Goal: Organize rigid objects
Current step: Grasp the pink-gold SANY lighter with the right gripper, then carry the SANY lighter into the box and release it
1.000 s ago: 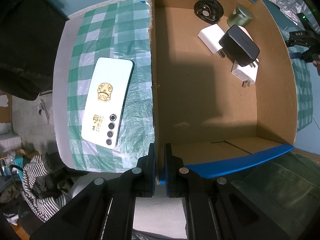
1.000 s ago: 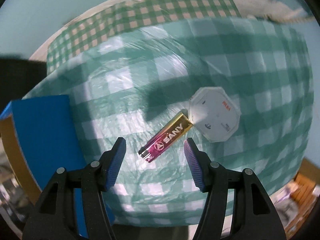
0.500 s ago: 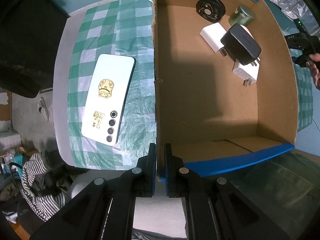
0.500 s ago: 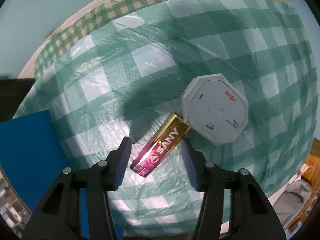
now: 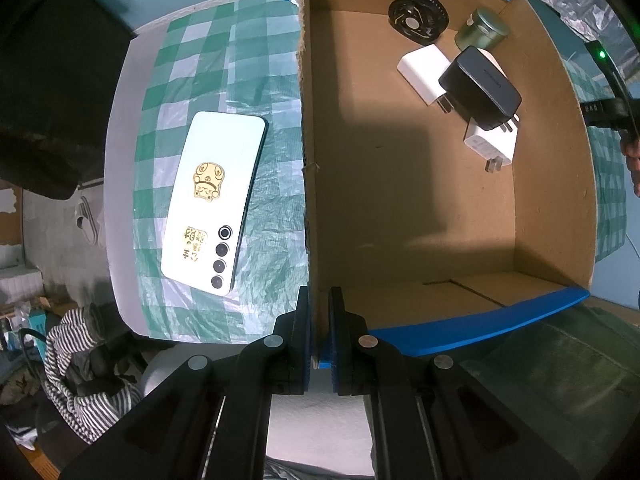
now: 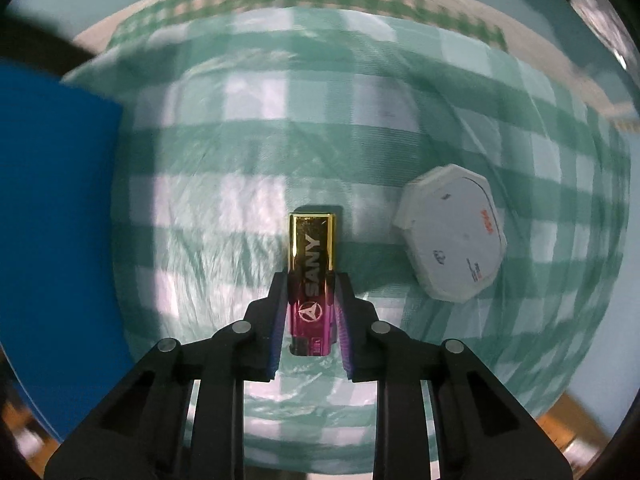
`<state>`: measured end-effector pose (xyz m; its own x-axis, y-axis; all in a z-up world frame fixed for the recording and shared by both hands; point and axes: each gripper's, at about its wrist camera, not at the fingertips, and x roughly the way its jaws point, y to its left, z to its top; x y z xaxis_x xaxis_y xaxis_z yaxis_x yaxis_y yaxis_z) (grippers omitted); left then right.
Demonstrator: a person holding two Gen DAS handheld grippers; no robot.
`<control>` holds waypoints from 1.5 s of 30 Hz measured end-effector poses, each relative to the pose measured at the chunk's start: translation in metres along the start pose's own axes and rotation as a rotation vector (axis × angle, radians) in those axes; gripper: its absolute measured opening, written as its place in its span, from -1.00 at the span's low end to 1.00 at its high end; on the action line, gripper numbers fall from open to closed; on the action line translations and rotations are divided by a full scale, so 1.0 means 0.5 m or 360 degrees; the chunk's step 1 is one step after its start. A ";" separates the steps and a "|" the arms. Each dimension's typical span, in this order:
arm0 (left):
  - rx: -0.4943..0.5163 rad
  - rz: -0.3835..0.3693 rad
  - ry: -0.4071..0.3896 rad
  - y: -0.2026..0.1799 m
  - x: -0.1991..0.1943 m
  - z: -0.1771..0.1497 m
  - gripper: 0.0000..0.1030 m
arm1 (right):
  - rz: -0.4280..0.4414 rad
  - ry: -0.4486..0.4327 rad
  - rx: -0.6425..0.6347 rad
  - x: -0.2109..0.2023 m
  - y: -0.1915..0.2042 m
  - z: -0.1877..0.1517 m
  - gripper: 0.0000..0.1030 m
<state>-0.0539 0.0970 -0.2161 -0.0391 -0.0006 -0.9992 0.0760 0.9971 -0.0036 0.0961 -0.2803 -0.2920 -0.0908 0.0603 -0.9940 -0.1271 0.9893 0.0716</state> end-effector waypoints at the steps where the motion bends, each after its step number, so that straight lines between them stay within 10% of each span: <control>1: -0.0001 0.0000 0.0001 0.001 0.000 0.001 -0.87 | 0.0006 -0.0004 -0.0042 0.001 0.006 -0.003 -0.56; 45: 0.0013 0.0003 -0.0010 0.000 -0.002 -0.002 -0.84 | 0.0062 -0.0048 -0.0216 -0.099 0.090 -0.038 -0.56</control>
<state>-0.0551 0.0973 -0.2148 -0.0326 0.0009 -0.9995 0.0840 0.9965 -0.0019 0.0761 -0.2416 -0.2378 -0.0686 0.1044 -0.9922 -0.2567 0.9592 0.1186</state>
